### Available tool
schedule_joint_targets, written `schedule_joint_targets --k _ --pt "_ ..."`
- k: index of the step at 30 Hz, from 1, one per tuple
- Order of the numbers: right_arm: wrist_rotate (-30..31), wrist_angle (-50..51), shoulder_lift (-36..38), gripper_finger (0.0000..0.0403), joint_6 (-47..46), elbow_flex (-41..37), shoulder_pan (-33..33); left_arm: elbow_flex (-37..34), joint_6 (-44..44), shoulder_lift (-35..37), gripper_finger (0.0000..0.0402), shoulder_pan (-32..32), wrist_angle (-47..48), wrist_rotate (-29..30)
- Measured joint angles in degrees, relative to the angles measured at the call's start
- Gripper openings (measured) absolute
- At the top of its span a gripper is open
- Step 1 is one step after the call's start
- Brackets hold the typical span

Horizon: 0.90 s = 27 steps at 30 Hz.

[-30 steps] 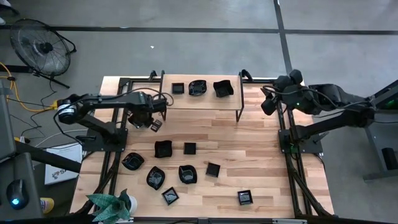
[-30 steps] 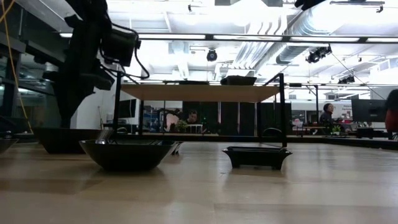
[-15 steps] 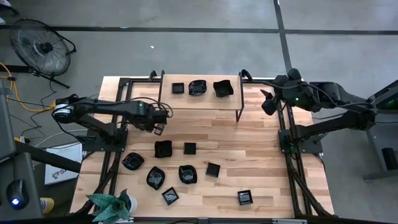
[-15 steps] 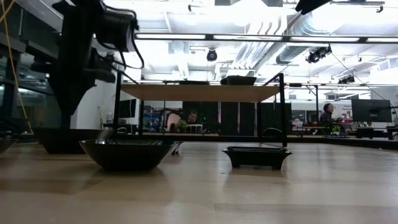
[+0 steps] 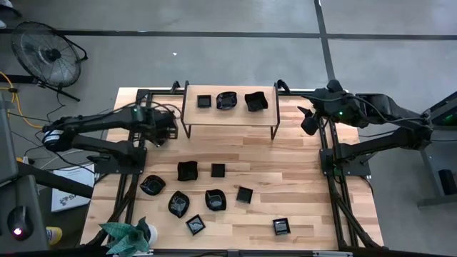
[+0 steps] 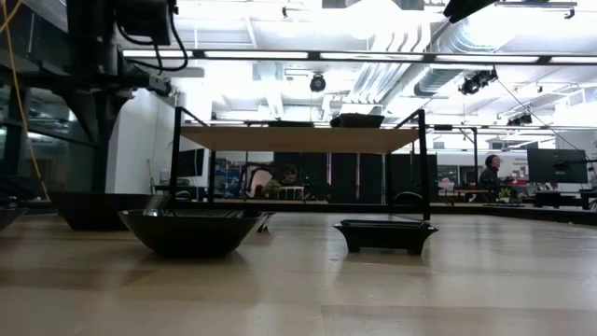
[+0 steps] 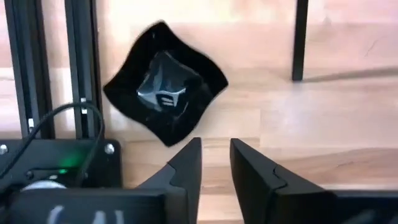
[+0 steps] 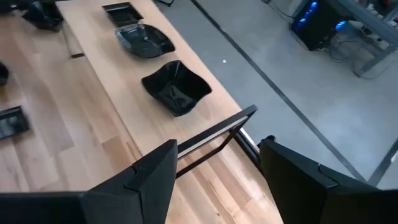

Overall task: Pick & Place Mini shaped plates
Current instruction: Stack the square-shaped plate on the square-shaped plate

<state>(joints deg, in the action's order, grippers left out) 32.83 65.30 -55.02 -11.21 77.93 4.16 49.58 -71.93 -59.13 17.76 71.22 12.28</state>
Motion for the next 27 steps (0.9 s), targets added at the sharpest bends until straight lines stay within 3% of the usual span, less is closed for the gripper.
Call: schedule_joint_targets --k 5,11,15,21,27 --pt "-2.41 -0.07 0.00 0.0225 1.25 0.00 -0.04 0.00 4.56 0.33 0.0141 8.74 -1.20 -4.45" --pt "-3.55 -0.13 0.00 0.0225 2.34 0.00 -0.03 0.00 4.01 -1.22 0.0193 18.63 -1.81 -5.15" --pt "-4.15 -0.13 0.00 0.0224 3.49 0.00 -0.04 0.00 10.85 -2.96 0.0197 23.95 -3.76 -7.75" --pt "-4.25 -0.17 0.00 0.0224 4.42 0.00 -0.02 -0.01 12.10 -6.12 0.0197 30.96 -4.13 -10.13" --pt "-4.34 -0.20 0.00 0.0224 4.86 0.00 -0.02 -0.02 12.05 -7.64 0.0197 32.10 -4.72 -13.19"
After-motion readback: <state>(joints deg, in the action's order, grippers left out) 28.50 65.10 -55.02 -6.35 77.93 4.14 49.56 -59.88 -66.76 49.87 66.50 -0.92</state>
